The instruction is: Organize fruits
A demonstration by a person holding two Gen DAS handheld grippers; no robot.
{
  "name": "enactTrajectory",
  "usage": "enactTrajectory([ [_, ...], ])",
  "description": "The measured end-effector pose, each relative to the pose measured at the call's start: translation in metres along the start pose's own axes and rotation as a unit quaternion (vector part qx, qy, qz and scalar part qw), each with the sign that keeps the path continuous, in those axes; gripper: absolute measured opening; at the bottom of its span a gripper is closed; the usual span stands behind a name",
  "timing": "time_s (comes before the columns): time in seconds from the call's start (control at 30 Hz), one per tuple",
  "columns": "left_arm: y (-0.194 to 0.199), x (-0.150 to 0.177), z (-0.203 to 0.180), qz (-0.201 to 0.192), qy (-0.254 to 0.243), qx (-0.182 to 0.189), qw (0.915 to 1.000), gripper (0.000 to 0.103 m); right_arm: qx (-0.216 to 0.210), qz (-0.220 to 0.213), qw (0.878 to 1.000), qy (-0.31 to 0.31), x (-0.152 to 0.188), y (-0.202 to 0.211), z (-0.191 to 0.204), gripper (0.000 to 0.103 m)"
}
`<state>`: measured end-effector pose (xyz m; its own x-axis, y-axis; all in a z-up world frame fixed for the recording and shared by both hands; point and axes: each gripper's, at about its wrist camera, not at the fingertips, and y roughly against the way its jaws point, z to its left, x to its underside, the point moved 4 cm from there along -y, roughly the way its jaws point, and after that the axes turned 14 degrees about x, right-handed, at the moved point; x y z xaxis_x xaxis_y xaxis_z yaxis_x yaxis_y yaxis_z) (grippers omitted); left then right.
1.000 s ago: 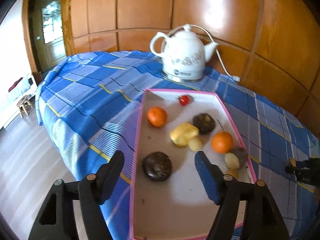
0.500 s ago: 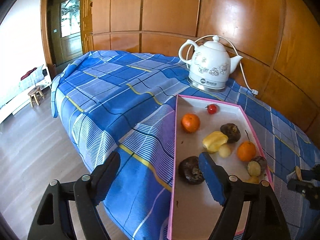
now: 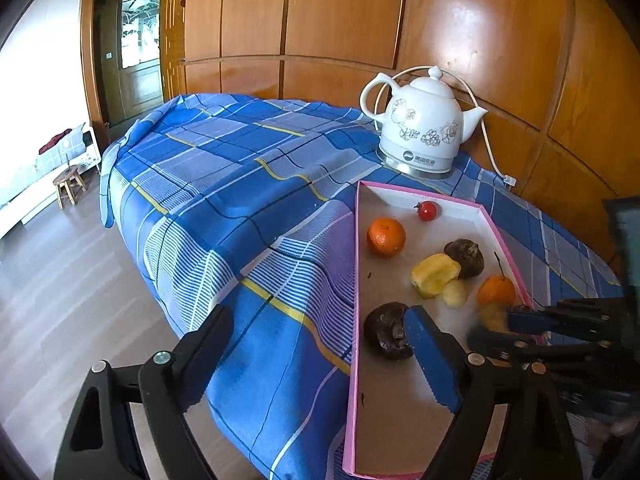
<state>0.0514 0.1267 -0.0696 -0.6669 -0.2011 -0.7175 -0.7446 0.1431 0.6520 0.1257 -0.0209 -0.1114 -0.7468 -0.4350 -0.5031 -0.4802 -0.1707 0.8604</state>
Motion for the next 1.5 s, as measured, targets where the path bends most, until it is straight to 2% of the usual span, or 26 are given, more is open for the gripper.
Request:
enactTrajectory([
  [0.13, -0.003, 0.003, 0.000, 0.004, 0.001, 0.003, 1.0000, 0.088, -0.005, 0.004, 1.000, -0.017, 0.002, -0.008, -0.004, 0.041],
  [0.37, -0.004, 0.003, -0.002, 0.002, -0.001, 0.005, 1.0000, 0.088, -0.022, -0.022, 0.999, -0.037, 0.014, 0.024, -0.014, 0.042],
  [0.43, -0.004, 0.003, -0.003, 0.003, 0.000, 0.004, 1.0000, 0.088, -0.045, -0.021, 0.998, -0.043, 0.019, 0.030, -0.013, 0.036],
  [0.47, -0.004, 0.003, -0.003, 0.004, 0.000, 0.005, 1.0000, 0.088, -0.062, -0.017, 0.997, -0.041, 0.022, 0.031, -0.009, 0.028],
  [0.57, -0.003, 0.002, -0.006, 0.002, -0.002, 0.003, 1.0000, 0.089, -0.078, -0.006, 0.997, -0.025, 0.026, 0.027, 0.006, 0.024],
  [0.9, 0.006, 0.003, -0.016, -0.005, -0.015, 0.007, 0.9998, 0.091, -0.055, 0.007, 0.996, -0.064, 0.010, -0.001, -0.001, 0.024],
  [1.23, 0.010, 0.004, -0.022, -0.009, -0.019, 0.011, 0.9997, 0.091, -0.048, 0.000, 0.997, -0.059, 0.025, 0.010, 0.000, 0.024],
  [1.5, 0.017, 0.004, -0.026, -0.017, -0.021, 0.013, 0.9995, 0.091, -0.019, -0.032, 0.998, -0.058, 0.027, 0.031, 0.001, 0.024],
])
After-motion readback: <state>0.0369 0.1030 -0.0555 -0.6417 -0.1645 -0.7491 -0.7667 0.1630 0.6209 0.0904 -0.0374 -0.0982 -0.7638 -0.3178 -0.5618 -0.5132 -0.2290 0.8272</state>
